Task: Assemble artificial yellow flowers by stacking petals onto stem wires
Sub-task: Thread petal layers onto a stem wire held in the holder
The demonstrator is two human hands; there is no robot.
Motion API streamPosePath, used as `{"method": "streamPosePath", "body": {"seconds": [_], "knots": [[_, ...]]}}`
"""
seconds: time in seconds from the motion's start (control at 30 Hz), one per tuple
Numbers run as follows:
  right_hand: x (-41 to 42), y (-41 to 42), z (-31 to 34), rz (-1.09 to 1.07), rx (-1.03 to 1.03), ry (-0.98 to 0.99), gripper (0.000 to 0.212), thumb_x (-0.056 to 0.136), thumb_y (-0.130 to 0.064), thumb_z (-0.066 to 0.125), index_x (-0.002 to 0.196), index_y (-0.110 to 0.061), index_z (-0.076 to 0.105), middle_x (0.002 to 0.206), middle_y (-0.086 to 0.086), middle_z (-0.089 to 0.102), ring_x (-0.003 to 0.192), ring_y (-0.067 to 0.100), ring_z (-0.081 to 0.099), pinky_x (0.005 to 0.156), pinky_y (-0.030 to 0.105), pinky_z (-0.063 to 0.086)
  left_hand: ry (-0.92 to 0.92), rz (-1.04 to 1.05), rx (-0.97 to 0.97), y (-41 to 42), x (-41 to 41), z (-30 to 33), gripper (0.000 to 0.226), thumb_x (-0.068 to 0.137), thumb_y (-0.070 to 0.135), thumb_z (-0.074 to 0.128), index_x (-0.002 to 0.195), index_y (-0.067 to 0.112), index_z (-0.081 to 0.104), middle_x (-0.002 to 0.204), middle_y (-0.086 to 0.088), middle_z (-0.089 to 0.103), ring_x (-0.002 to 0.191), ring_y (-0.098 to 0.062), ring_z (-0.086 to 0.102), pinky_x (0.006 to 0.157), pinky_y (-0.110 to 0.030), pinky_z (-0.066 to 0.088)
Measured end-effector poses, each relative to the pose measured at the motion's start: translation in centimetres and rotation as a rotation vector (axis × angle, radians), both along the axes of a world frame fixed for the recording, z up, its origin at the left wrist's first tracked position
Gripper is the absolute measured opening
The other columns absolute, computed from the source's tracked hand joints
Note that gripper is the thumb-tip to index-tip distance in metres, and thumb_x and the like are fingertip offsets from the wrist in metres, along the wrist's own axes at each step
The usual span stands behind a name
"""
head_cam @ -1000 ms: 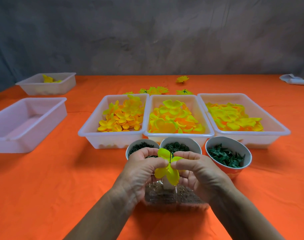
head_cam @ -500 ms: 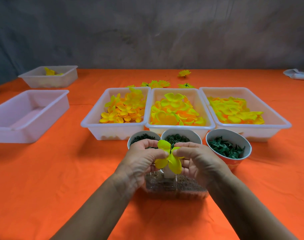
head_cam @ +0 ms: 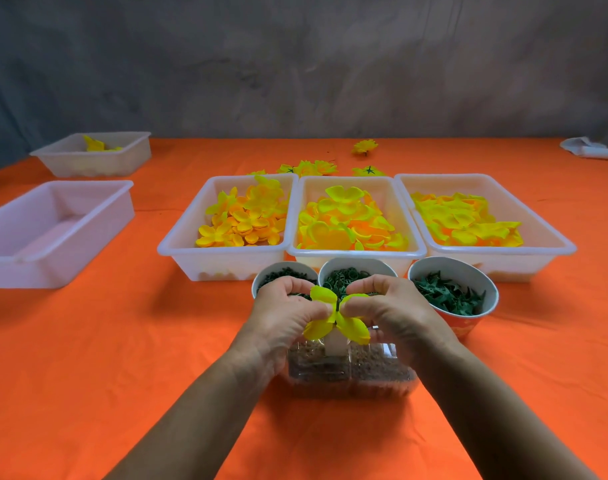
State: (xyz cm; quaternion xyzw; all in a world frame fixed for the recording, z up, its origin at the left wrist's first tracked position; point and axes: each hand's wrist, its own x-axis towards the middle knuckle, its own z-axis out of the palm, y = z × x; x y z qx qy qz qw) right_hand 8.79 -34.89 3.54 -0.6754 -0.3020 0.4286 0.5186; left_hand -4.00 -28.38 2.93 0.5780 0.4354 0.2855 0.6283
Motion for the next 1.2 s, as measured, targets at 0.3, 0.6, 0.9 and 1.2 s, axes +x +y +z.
{"method": "streamPosePath", "body": {"seconds": [0.3,0.6,0.9,1.2], "knots": [[0.3,0.0,0.0,0.038,-0.034,0.030,0.022,0.072,0.004,0.068,0.086,-0.013,0.063,0.067,0.005,0.064,0.051,0.013,0.060,0.044,0.021,0.045,0.032,-0.042,-0.019,0.5,0.0,0.0,0.021,0.075,-0.003,0.069,0.086,0.014,0.062,0.074,-0.005,0.067,0.059,-0.013,0.059,0.052,-0.023,0.044],[0.3,-0.1,-0.1,0.039,-0.024,0.111,0.021,0.075,0.005,0.066,0.089,-0.011,0.062,0.064,0.005,0.065,0.046,0.011,0.061,0.042,0.018,0.045,-0.022,-0.055,-0.121,0.2,-0.1,0.2,0.018,0.078,-0.003,0.068,0.091,0.008,0.061,0.067,-0.004,0.063,0.043,-0.005,0.056,0.041,-0.016,0.043],[0.2,-0.2,0.0,0.050,-0.018,0.098,0.026,0.073,0.006,0.066,0.092,-0.011,0.062,0.065,0.004,0.063,0.043,0.009,0.059,0.042,0.019,0.044,-0.010,-0.044,-0.101,0.0,0.1,0.4,0.021,0.076,-0.007,0.066,0.089,0.009,0.062,0.070,-0.006,0.065,0.047,-0.009,0.058,0.043,-0.018,0.045],[0.6,-0.8,-0.3,0.020,0.022,0.309,0.031,0.078,0.011,0.063,0.103,-0.006,0.057,0.063,0.006,0.070,0.047,0.014,0.062,0.042,0.021,0.047,-0.040,0.008,0.227,-1.2,-1.0,-0.6,0.044,0.069,0.006,0.080,0.101,0.027,0.060,0.090,0.000,0.065,0.073,-0.009,0.063,0.065,-0.020,0.052]]}}
